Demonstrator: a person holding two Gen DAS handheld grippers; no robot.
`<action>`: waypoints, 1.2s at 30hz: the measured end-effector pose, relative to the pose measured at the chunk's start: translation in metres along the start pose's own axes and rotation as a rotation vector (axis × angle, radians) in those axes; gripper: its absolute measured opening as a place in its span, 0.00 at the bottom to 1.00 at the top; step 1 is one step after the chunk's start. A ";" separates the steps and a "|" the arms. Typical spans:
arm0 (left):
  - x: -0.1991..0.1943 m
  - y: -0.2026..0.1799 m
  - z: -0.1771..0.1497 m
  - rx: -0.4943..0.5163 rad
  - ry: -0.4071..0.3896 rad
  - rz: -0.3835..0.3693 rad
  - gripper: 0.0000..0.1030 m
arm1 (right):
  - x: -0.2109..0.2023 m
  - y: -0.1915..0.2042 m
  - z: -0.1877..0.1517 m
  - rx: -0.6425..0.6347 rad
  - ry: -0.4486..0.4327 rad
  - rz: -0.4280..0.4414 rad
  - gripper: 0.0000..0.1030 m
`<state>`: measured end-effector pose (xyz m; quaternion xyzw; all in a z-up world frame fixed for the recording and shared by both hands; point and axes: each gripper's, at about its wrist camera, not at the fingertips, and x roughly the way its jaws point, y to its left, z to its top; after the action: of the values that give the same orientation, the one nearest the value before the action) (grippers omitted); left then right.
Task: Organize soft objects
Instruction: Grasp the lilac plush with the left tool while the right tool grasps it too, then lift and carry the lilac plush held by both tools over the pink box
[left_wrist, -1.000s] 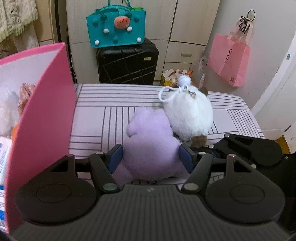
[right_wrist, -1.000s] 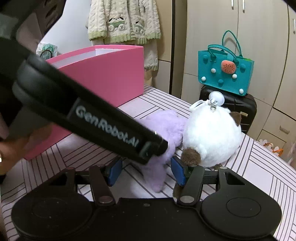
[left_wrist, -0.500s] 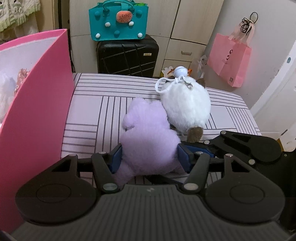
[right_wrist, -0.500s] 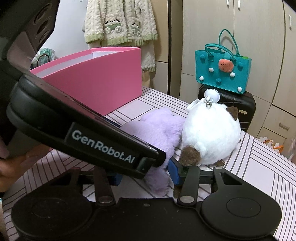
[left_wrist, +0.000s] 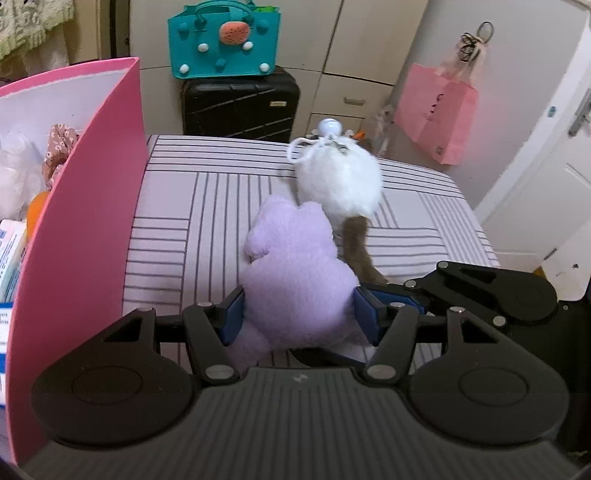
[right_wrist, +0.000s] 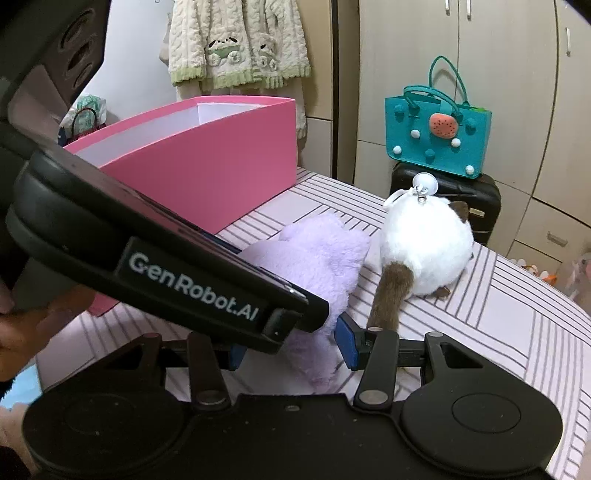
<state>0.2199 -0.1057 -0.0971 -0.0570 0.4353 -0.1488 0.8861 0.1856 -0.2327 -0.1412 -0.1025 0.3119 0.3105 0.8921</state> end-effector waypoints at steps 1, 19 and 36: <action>-0.003 -0.001 -0.002 -0.001 0.004 -0.010 0.57 | -0.003 0.002 -0.001 -0.001 0.009 -0.005 0.52; -0.075 -0.022 -0.036 0.107 0.029 -0.186 0.57 | -0.084 0.045 -0.014 -0.062 0.047 -0.051 0.52; -0.169 -0.017 -0.057 0.235 -0.023 -0.259 0.57 | -0.146 0.099 0.007 -0.132 0.018 -0.031 0.53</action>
<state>0.0741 -0.0675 -0.0010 -0.0105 0.3939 -0.3109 0.8649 0.0384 -0.2239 -0.0446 -0.1685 0.2972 0.3156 0.8853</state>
